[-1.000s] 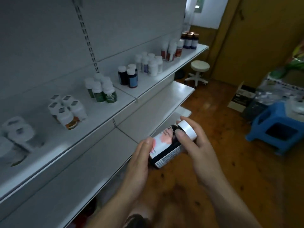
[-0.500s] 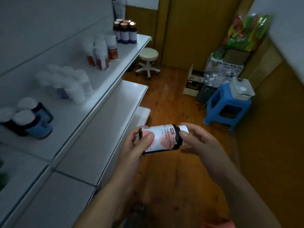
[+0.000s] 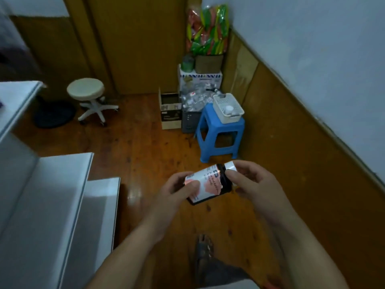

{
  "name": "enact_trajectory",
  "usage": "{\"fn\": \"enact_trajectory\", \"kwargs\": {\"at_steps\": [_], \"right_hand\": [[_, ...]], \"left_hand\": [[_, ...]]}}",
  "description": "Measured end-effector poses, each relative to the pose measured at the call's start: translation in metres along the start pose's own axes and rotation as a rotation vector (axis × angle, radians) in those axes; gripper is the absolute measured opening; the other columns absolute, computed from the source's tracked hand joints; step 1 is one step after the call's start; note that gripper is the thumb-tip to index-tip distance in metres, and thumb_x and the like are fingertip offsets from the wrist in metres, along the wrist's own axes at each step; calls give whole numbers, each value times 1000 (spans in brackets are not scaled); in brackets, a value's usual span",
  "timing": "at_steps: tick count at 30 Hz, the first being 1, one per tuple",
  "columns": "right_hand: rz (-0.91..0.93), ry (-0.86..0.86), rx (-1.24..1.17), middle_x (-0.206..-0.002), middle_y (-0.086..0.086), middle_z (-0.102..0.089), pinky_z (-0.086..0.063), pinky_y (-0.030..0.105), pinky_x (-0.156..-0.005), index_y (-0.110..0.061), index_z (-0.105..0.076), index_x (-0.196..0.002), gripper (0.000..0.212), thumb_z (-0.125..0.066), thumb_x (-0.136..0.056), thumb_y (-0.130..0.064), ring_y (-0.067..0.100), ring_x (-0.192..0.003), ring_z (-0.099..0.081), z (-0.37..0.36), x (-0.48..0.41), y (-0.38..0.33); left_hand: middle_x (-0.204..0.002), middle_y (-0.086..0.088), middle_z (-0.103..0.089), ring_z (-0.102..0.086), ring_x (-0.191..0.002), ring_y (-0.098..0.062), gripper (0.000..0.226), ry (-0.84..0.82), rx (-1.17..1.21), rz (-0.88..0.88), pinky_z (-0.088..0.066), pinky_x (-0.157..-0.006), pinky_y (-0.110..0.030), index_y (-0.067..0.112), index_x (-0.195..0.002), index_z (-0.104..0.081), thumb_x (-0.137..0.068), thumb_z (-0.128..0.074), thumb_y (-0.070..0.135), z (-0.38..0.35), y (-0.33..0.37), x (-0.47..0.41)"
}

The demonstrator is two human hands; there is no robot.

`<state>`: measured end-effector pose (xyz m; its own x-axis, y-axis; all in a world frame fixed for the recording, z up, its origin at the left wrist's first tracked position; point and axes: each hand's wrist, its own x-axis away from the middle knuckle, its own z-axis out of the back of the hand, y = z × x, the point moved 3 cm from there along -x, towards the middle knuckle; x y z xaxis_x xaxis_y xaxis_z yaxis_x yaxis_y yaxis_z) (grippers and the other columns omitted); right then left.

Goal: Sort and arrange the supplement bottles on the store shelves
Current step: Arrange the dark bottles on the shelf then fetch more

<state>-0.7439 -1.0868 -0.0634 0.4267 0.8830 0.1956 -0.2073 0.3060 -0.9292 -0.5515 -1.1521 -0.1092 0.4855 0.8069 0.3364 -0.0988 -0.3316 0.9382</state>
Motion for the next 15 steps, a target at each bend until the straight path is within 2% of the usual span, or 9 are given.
{"fn": "enact_trajectory", "kwargs": {"at_steps": [3,5,8,10,13,15], "right_hand": [[-4,23,36,-109,-10,-66,-56,24,-75,-31,-63,-118,39,-75,-81,-38,6,-98,-64,31,-75,0],[2,16,132,-113,-14,-63,-55,23,-78,-32,-61,-120,46,-77,-78,-39,3,-99,-61,48,-127,-5],[26,22,279,-115,-13,-60,-49,19,-74,-33,-60,-118,47,-79,-76,-42,3,-100,-58,61,-203,-10],[65,8,380,-116,-12,-56,-47,20,-77,-32,-58,-120,48,-77,-77,-44,6,-101,-54,59,-251,-12],[84,5,494,-115,-11,-51,-44,19,-79,-30,-56,-123,51,-75,-79,-45,5,-102,-49,53,-328,-10],[62,23,524,-115,-12,-50,-45,21,-82,-30,-55,-125,52,-75,-79,-46,6,-103,-49,52,-379,-3]], "left_hand": [[-107,5,-69,-65,-98,-4,33,-6,-87,36,-50,-81,-18,28,-113,-64,-82,-71,37,-22,20,-79],[-113,7,-67,-62,-105,-5,33,-21,-175,38,-49,-85,-22,30,-115,-63,-84,-71,34,-35,40,-126],[-114,11,-65,-60,-109,-7,34,-14,-283,51,-51,-91,-28,29,-118,-62,-86,-72,32,-44,62,-196],[-114,13,-62,-57,-107,-2,35,-21,-350,44,-51,-89,-23,32,-118,-59,-86,-72,34,-46,73,-243],[-117,16,-59,-56,-105,2,36,-17,-475,51,-52,-91,-27,38,-121,-56,-87,-66,47,-43,81,-321],[-118,19,-55,-55,-104,1,38,-14,-640,48,-51,-90,-27,38,-125,-53,-90,-61,51,-38,85,-374]]}}
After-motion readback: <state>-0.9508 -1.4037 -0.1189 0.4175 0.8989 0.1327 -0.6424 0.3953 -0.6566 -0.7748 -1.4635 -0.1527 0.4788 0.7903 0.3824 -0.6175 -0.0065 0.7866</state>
